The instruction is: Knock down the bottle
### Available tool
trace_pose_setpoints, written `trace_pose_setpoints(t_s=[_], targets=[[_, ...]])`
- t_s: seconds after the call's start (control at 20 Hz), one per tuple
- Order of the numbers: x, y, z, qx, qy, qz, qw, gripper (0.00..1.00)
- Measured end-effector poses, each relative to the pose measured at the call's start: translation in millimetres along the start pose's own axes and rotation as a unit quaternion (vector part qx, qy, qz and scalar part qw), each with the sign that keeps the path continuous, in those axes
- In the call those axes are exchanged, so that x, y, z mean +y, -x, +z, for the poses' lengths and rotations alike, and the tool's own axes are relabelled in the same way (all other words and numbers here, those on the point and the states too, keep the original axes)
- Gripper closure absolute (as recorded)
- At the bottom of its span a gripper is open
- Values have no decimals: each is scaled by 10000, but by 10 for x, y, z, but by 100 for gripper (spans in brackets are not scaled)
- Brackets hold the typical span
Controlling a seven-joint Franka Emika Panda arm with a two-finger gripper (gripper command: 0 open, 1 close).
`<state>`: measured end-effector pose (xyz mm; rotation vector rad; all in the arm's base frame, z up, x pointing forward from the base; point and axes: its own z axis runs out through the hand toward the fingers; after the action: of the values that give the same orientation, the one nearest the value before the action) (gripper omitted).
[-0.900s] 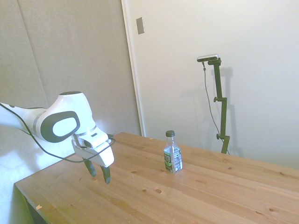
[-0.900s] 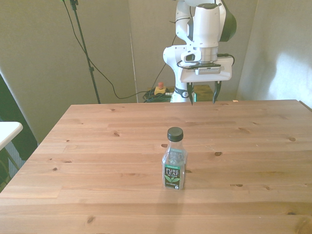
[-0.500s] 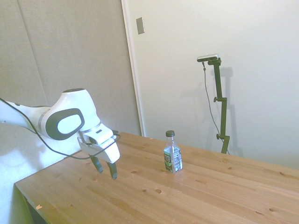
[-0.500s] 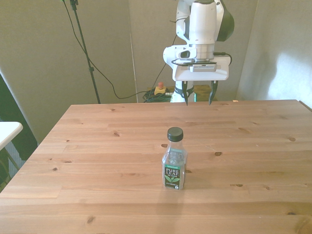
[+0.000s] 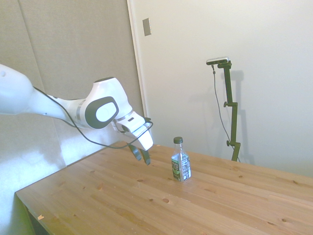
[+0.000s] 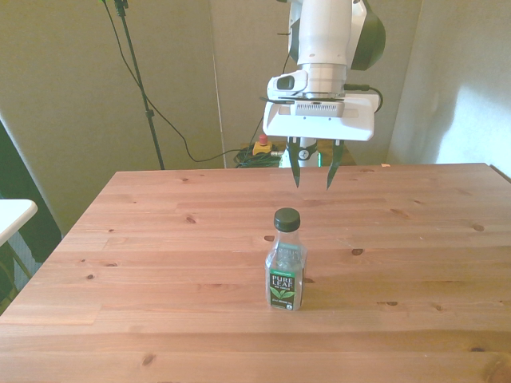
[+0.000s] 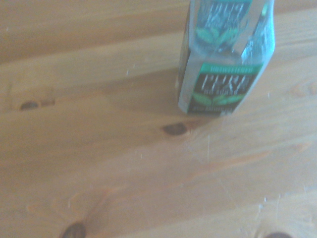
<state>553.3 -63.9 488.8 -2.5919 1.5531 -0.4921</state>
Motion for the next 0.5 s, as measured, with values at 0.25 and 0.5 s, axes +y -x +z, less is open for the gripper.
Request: trace_pose_setpoints(t_s=[0.25,0.5], targets=[[-241,-279,71,214,15,272,9994,100],[-410,-458,140,305,72,488,9983,100]])
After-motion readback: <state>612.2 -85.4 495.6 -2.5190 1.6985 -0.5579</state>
